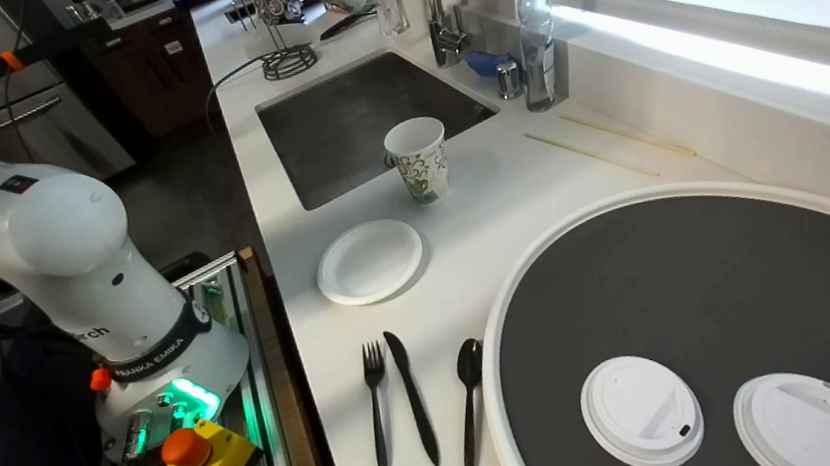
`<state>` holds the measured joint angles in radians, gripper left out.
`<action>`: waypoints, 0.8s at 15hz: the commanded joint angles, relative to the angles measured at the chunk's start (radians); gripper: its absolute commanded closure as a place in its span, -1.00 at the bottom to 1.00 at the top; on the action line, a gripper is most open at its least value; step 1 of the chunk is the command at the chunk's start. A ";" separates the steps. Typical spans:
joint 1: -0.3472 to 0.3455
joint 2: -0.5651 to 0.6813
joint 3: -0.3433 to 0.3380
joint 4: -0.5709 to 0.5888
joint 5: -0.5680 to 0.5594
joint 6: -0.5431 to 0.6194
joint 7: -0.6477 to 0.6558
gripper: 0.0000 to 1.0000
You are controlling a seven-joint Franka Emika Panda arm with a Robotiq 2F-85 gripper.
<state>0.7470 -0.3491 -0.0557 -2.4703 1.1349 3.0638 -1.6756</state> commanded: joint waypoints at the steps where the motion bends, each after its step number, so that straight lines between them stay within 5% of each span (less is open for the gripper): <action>1: 0.077 -0.022 -0.050 -0.004 0.099 0.090 -0.137 0.98; 7: 0.210 -0.056 -0.151 0.009 0.097 0.200 -0.189 0.98; 8: 0.142 -0.028 -0.108 0.007 0.028 0.157 -0.110 0.93; 12: 0.185 -0.046 -0.142 0.009 0.030 0.171 -0.119 0.93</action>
<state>0.9319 -0.3947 -0.1977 -2.4611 1.1644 3.2349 -1.7943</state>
